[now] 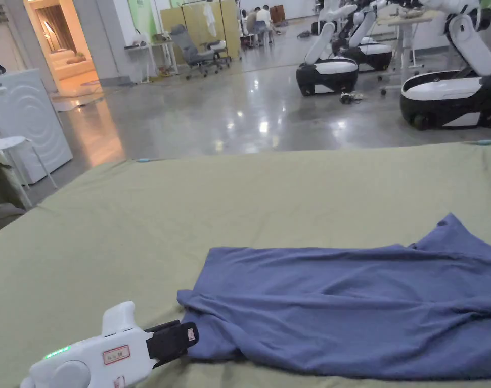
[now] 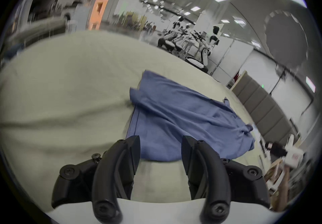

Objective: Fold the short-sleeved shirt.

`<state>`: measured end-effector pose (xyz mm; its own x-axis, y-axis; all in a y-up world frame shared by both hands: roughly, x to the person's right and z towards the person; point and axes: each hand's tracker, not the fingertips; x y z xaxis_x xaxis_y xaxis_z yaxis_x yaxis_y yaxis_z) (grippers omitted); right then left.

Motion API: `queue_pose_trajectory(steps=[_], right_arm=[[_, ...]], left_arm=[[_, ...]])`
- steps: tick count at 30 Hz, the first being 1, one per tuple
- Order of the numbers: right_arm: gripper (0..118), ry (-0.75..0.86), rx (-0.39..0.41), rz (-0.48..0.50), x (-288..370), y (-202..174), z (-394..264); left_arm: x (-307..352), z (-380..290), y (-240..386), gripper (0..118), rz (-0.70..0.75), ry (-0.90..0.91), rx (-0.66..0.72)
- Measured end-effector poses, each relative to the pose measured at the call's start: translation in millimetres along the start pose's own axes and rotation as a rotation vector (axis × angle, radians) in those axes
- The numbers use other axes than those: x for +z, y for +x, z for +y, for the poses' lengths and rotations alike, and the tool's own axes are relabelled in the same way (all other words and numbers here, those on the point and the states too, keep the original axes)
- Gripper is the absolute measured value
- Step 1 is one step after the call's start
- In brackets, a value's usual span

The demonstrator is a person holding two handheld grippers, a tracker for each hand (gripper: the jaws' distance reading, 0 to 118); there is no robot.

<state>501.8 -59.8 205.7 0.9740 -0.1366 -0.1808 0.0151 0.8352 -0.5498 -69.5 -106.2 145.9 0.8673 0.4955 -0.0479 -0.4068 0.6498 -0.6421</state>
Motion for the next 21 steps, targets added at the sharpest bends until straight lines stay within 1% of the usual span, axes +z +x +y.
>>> queue_pose_trajectory(steps=[1,3,4,6,8,9,10,11,12,14,15,16,17,18,19,21], right_arm=[[0,0.001,0.008,0.0,2.3,0.1,-1.2],[0,-0.002,0.053,-0.035,6.0,1.4,-3.3],[0,-0.002,0.059,-0.039,7.5,3.9,-4.2],[0,-0.002,0.049,-0.048,11.4,11.8,-6.4],[0,-0.005,0.01,-0.059,12.9,23.6,-9.5],[0,-0.002,-0.01,-0.064,13.1,28.5,-10.6],[0,-0.001,-0.032,-0.066,12.8,33.6,-11.3],[0,-0.004,-0.054,-0.068,11.7,39.0,-11.5],[0,-0.005,-0.072,-0.077,11.3,41.5,-11.4],[2,-0.012,-0.112,-0.118,6.1,52.0,-8.9],[13,-0.022,-0.141,-0.139,1.5,58.5,-6.9],[33,-0.032,-0.169,-0.152,-5.6,66.3,-5.7],[62,-0.026,-0.194,-0.158,-13.6,74.7,-5.1],[74,-0.04,-0.227,-0.162,-23.6,83.0,-4.2],[74,-0.063,-0.265,-0.173,-33.9,90.8,-2.7],[74,-0.089,-0.307,-0.172,-53.5,97.3,1.1]], left_arm=[[-9.7,1.3,-2.1,49,0.026,-0.014,0.004],[-33.3,7.8,-4.3,49,0.133,-0.054,-0.033],[-42.1,11.0,-5.5,49,0.148,-0.063,-0.034],[-52.0,15.0,2.3,49,0.135,-0.102,-0.044],[-57.4,17.9,11.8,45,0.185,-0.138,-0.09],[-59.4,17.3,16.8,38,0.194,-0.141,-0.122],[-64.3,16.0,22.3,19,0.229,-0.16,-0.175],[-71.3,13.6,26.6,13,0.203,-0.196,-0.175],[-75.9,12.3,31.6,12,0.252,-0.201,-0.195],[-79.2,11.0,40.4,12,0.273,-0.208,-0.256],[-81.8,10.3,41.7,12,0.284,-0.225,-0.277],[-82.8,10.1,41.7,12,0.283,-0.23,-0.292],[-80.8,11.7,41.0,12,0.279,-0.233,-0.291],[-80.2,12.6,40.4,12,0.277,-0.232,-0.289],[-80.4,13.1,40.5,12,0.275,-0.236,-0.289],[-74.5,8.9,47.0,12,0.274,-0.239,-0.292]])
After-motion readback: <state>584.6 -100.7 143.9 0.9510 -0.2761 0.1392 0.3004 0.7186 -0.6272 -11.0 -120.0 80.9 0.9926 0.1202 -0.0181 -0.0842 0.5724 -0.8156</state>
